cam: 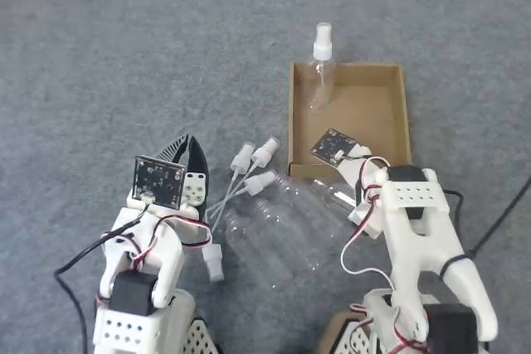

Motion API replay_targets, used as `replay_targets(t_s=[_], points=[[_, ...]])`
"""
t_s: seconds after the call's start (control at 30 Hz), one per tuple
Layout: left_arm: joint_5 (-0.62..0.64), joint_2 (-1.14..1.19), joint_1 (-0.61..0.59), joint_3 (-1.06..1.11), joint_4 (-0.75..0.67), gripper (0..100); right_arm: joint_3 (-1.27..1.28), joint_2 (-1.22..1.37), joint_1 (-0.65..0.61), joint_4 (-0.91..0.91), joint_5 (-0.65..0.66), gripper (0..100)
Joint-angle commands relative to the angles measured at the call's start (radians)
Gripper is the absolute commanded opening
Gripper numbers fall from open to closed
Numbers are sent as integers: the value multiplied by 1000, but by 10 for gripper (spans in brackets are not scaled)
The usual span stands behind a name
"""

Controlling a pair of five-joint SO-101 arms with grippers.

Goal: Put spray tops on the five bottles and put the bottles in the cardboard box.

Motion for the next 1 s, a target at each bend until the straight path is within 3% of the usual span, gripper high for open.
replay_targets(t_s=[0.0, 0.27, 0.53, 0.77, 0.97], points=[[9, -14, -8, -4, -28, 12, -11, -39, 59, 54, 63, 13], [9, -14, -8, -4, -29, 12, -14, -286, 189, 282, 224, 7], [9, -6, -6, -10, -25, 12, -166, -522, 354, 501, 232, 7], [3, 38, -8, -142, 109, 12, -321, -361, 608, 461, 229, 7], [-83, 365, -6, -346, 183, 13, -443, -53, 803, 294, 226, 7]])
